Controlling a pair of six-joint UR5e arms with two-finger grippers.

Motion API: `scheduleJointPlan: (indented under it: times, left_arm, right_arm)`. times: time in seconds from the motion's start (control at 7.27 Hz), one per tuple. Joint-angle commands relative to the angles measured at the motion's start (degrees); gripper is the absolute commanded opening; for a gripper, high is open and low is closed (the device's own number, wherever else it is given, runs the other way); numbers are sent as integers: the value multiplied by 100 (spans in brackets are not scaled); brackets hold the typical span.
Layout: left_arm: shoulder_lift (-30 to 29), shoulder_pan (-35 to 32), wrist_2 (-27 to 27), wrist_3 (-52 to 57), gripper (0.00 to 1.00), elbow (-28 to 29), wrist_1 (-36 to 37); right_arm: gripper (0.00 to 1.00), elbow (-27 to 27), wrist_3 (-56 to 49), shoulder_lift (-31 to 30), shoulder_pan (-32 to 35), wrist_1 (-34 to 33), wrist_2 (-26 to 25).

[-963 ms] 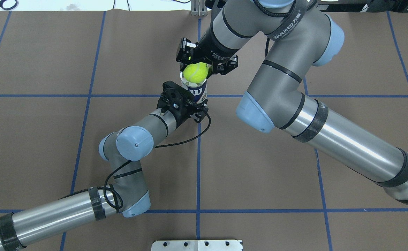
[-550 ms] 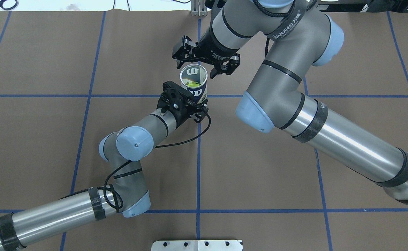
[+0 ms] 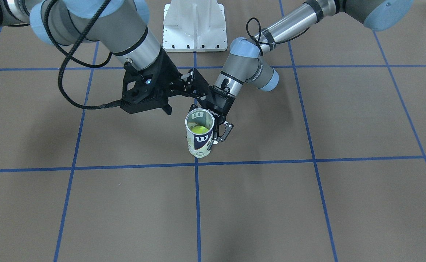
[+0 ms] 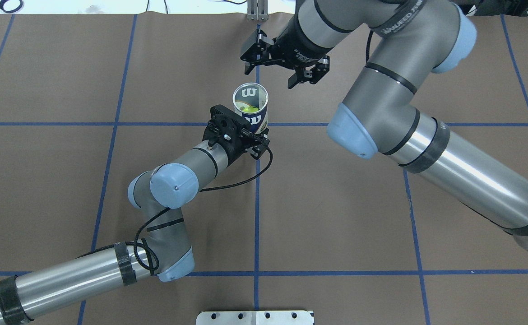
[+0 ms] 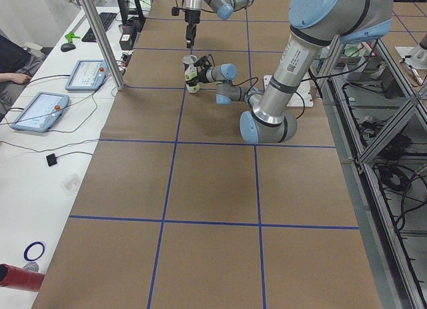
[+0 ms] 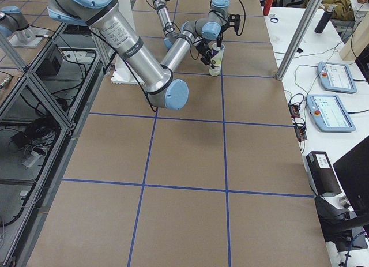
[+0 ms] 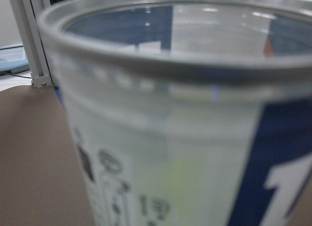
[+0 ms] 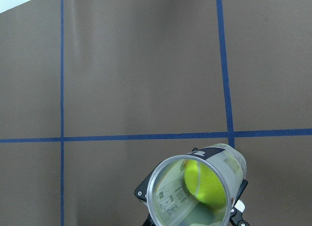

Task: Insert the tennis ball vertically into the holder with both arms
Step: 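Raise the open right gripper away from the can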

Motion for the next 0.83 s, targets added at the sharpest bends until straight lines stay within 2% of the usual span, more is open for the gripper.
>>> scheduleJointPlan:
  times: [0.0, 0.69]
  left_arm:
    - [12, 0, 0, 14, 99, 0, 26]
    - [47, -9, -44, 76, 99, -44, 26]
  right_arm:
    - [99, 394, -450, -625, 499, -3, 396]
    - [99, 378, -971, -917, 790, -47, 424]
